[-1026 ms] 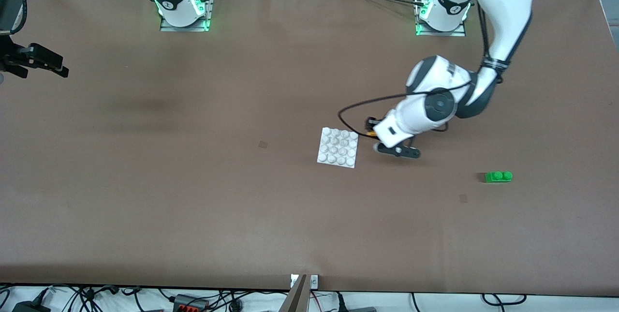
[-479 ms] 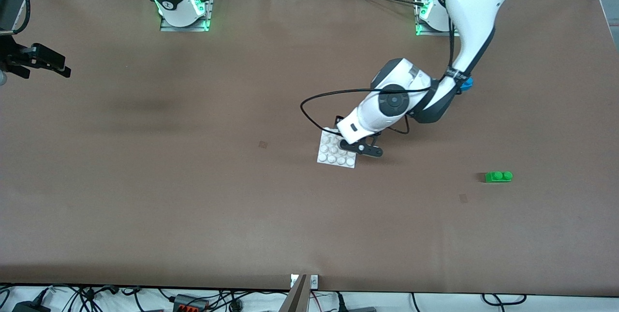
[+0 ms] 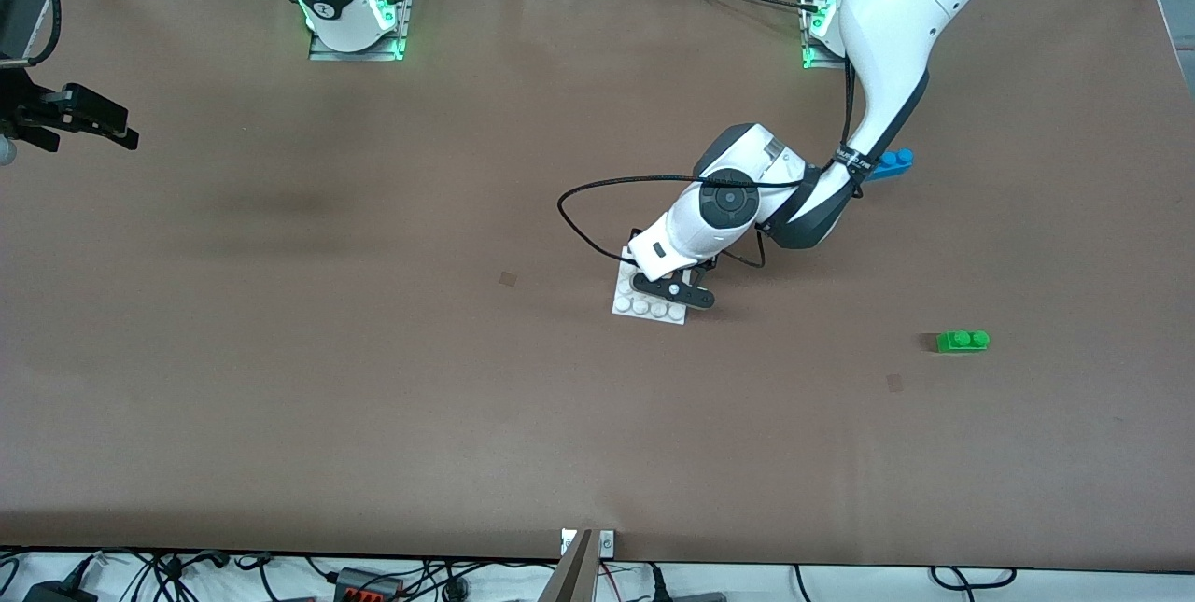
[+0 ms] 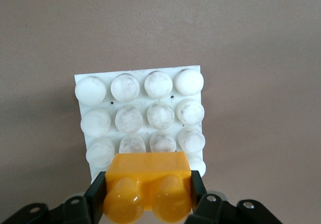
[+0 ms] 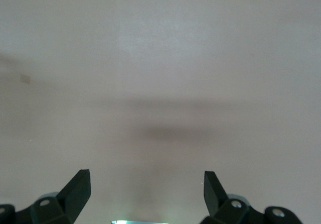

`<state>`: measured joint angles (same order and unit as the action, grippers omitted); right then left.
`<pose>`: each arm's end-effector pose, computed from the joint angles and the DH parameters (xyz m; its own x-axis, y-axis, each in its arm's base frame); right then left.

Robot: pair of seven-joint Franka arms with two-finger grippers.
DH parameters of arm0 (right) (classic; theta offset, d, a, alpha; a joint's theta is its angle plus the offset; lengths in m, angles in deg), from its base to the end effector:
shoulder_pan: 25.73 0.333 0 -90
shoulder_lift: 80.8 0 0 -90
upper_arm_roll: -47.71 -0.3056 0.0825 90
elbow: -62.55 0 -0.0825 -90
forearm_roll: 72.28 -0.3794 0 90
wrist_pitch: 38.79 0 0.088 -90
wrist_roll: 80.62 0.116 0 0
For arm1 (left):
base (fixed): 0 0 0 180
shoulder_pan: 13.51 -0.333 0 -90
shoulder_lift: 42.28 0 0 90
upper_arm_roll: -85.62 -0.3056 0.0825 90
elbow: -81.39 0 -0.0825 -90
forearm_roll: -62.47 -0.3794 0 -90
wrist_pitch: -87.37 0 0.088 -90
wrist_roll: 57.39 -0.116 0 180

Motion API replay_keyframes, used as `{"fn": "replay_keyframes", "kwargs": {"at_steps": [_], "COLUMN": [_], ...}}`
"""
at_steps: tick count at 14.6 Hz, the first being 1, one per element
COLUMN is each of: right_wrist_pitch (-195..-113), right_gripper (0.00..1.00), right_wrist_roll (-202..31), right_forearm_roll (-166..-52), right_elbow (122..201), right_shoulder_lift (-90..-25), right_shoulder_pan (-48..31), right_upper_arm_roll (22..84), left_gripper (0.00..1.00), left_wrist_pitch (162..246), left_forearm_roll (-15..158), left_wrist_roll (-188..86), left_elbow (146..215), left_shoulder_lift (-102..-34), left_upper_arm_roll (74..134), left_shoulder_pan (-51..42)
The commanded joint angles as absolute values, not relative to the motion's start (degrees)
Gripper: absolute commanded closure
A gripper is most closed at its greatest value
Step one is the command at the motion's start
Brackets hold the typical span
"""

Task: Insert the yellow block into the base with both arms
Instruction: 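Lower the yellow brick onto the plate studs and press it down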

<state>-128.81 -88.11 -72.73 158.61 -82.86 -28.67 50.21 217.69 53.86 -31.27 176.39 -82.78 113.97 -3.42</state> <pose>0.5331 -0.0502 0.5754 0.9971 0.0361 -0.0676 0.0350 -0.9992 -0.0184 0.5506 -0.3863 0.2216 0.9720 -0.2174 -0.0894 -0.1992 -0.9637 0.1778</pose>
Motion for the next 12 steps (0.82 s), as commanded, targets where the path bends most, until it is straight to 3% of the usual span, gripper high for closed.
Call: {"fn": "replay_keyframes", "kwargs": {"at_steps": [1,12], "right_wrist_pitch": [-128.09,-128.09], "right_gripper": [0.0,0.0], "right_wrist_roll": [-87.91,-87.73], "right_forearm_roll": [-72.19,-72.19], "right_elbow": [157.83,157.83], "right_shoulder_lift": [-82.73,-82.73], "right_shoulder_pan": [-28.63,-28.63], "right_upper_arm_roll": [49.99,49.91], "left_gripper": [0.49,0.49], "left_wrist_pitch": [217.01,217.1], "left_forearm_roll": [48.35,46.38], "left_wrist_roll": [-29.8,-24.35], "left_elbow": [174.55,174.55], "left_shoulder_lift": [-84.03,-84.56], "left_upper_arm_roll": [114.01,114.1], "left_shoulder_pan": [-2.97,-2.61]}}
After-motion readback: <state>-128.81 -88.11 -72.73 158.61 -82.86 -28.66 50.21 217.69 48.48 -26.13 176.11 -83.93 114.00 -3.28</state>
